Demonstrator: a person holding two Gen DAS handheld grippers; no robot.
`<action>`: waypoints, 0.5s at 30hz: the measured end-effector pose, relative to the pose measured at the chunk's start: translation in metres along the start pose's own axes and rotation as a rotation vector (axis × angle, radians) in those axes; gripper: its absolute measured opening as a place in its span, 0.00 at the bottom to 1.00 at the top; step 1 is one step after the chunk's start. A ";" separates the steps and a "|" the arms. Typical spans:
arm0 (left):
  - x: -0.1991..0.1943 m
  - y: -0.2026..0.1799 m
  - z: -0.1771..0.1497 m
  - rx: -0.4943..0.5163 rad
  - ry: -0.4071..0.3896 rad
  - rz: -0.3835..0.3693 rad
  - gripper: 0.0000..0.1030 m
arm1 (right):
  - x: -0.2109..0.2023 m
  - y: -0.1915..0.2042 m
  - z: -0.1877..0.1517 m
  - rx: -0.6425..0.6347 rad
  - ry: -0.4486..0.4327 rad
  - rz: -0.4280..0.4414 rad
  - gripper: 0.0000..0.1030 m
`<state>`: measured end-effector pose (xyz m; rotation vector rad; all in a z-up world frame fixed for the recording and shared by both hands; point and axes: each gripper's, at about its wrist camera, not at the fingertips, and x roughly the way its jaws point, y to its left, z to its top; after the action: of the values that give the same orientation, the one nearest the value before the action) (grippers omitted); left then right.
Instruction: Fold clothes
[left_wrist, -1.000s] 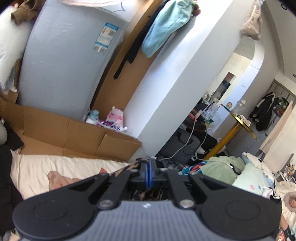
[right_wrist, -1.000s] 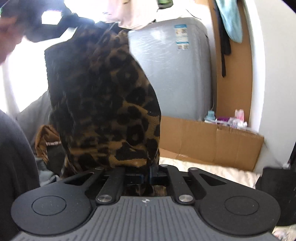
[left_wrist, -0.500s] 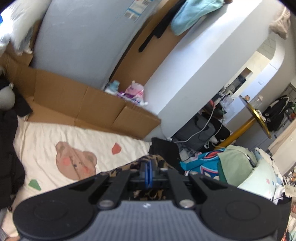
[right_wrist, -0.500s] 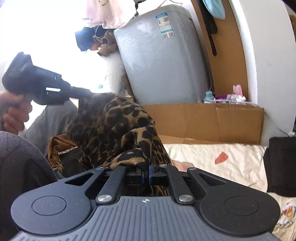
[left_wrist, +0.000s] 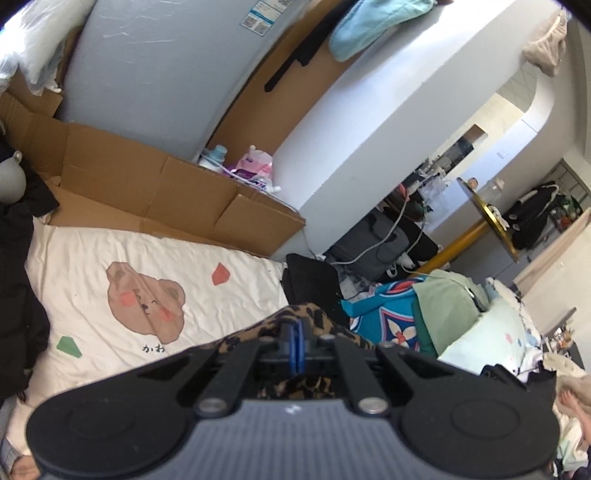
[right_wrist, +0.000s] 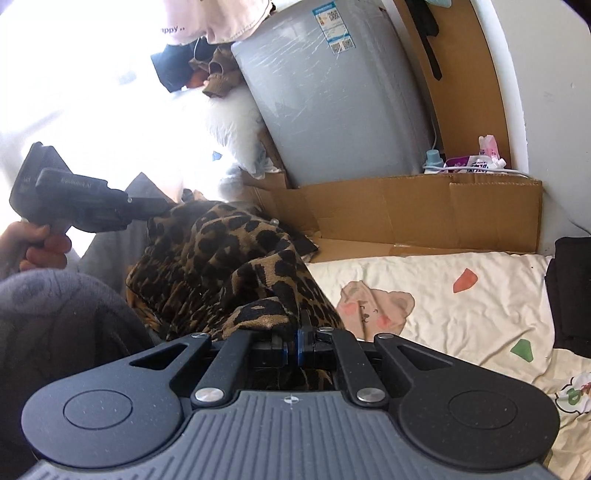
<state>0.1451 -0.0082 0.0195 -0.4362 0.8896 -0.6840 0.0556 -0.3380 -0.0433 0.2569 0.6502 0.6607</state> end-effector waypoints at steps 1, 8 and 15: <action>0.002 0.001 -0.001 0.002 0.003 -0.002 0.02 | -0.002 0.001 0.001 0.003 -0.005 0.009 0.03; 0.048 0.040 -0.012 -0.075 0.056 0.010 0.02 | 0.010 -0.005 -0.008 0.036 0.015 -0.016 0.03; 0.117 0.083 -0.020 -0.122 0.126 0.038 0.02 | 0.049 -0.029 -0.015 0.059 0.093 -0.097 0.03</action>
<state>0.2104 -0.0326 -0.1072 -0.4874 1.0600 -0.6295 0.0894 -0.3289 -0.0906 0.2487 0.7675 0.5632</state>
